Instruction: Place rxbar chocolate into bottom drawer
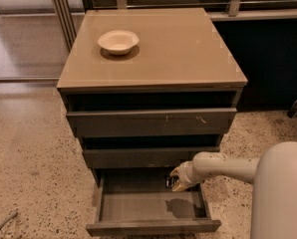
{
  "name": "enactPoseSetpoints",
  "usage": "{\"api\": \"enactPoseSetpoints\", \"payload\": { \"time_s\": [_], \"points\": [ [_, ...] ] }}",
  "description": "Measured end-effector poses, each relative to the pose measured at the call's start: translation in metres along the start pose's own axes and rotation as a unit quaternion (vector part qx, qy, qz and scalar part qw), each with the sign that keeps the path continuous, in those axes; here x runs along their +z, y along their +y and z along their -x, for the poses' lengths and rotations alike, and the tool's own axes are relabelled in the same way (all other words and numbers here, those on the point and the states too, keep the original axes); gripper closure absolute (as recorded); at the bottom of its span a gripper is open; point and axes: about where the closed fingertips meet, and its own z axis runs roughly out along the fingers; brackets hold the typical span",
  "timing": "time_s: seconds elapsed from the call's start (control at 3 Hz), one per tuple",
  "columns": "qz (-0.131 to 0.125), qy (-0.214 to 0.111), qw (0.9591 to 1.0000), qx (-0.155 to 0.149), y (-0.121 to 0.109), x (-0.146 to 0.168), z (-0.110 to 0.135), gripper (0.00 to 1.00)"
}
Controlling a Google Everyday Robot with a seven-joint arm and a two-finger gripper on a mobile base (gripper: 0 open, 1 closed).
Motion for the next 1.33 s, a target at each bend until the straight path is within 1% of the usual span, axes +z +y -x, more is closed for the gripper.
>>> {"api": "enactPoseSetpoints", "payload": {
  "time_s": [0.33,0.67,1.0,1.33],
  "points": [
    [0.003,-0.013,0.9997,0.022,-0.001,0.034,-0.017,1.0],
    [0.024,-0.033,0.9974,0.059,0.007,0.073,-0.039,1.0],
    [0.017,-0.033,0.9971,0.067,-0.003,0.078,-0.046,1.0],
    [0.022,-0.026,0.9975,0.063,0.0,0.08,-0.046,1.0]
  ]
}}
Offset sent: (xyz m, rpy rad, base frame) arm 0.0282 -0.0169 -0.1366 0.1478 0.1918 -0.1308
